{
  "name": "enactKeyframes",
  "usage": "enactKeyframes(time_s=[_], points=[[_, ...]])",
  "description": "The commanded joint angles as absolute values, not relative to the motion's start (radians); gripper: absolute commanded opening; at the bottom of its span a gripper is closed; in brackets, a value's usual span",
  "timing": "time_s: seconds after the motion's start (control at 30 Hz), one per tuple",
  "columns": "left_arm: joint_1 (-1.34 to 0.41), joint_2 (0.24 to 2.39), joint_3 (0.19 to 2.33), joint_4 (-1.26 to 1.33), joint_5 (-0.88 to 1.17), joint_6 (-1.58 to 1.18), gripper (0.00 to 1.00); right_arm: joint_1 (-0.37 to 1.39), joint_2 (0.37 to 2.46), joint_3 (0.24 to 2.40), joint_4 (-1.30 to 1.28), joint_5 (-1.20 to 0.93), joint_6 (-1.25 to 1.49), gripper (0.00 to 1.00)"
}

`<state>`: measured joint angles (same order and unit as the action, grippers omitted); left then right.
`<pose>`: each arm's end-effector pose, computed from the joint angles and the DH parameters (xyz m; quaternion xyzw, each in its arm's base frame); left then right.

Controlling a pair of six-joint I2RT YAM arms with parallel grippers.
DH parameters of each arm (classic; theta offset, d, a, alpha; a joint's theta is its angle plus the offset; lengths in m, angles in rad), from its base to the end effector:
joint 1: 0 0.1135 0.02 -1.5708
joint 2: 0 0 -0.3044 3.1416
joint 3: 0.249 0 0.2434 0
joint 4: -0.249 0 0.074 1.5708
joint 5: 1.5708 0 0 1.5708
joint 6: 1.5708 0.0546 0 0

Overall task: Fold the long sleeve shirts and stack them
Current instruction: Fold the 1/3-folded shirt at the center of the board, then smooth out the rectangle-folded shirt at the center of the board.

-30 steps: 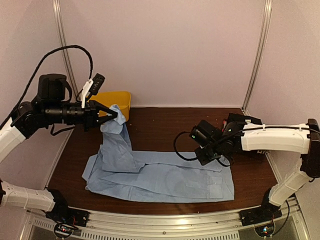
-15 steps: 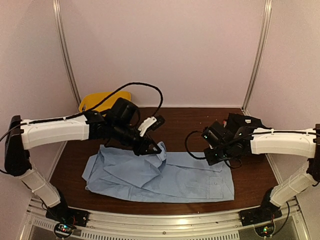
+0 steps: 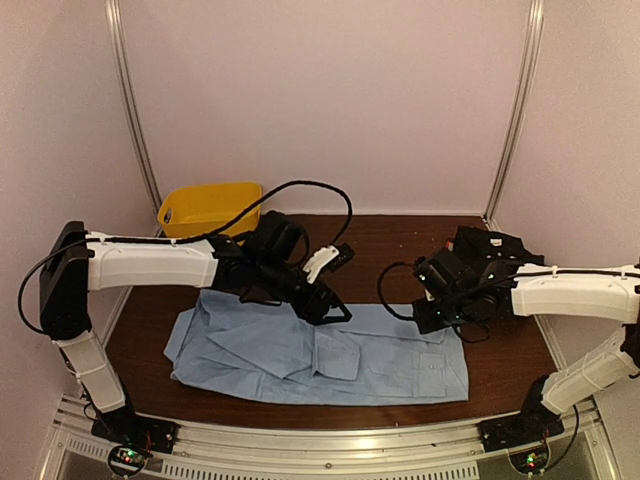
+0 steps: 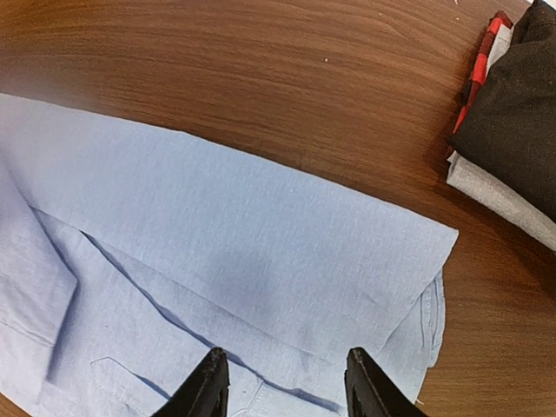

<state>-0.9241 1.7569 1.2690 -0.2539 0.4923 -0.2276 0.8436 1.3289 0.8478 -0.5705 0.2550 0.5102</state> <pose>0.2221 -0.3371 0.2725 0.3952 0.8009 -0.3998 0.2061 0.1744 0.1753 0.2429 -0.1269 0.9508 0.0637 0.2755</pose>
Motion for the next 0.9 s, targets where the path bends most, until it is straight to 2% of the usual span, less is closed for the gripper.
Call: enactKeyframes(time_s=[0.0, 0.13, 0.43, 0.63, 0.87], points=[[-0.926, 1.708, 1.275, -0.191, 0.424, -0.204, 0.71, 0.843, 1.288, 0.834, -0.516, 0.227, 0.519, 0.46], [-0.925, 1.614, 1.205, -0.182, 0.314, -0.202, 0.81, 0.872, 1.253, 0.816, -0.442, 0.153, 0.493, 0.47], [-0.888, 1.313, 0.971, -0.228, -0.075, -0.323, 0.95, 1.099, 1.291, 0.767, -0.132, 0.139, 0.613, 0.74], [-0.795, 1.213, 0.890, -0.242, -0.101, -0.384, 0.98, 1.270, 1.473, 0.869, -0.095, 0.256, 0.659, 0.79], [-0.718, 1.194, 0.845, -0.238, -0.083, -0.411, 0.98, 1.378, 1.691, 1.084, -0.226, 0.345, 0.680, 0.80]])
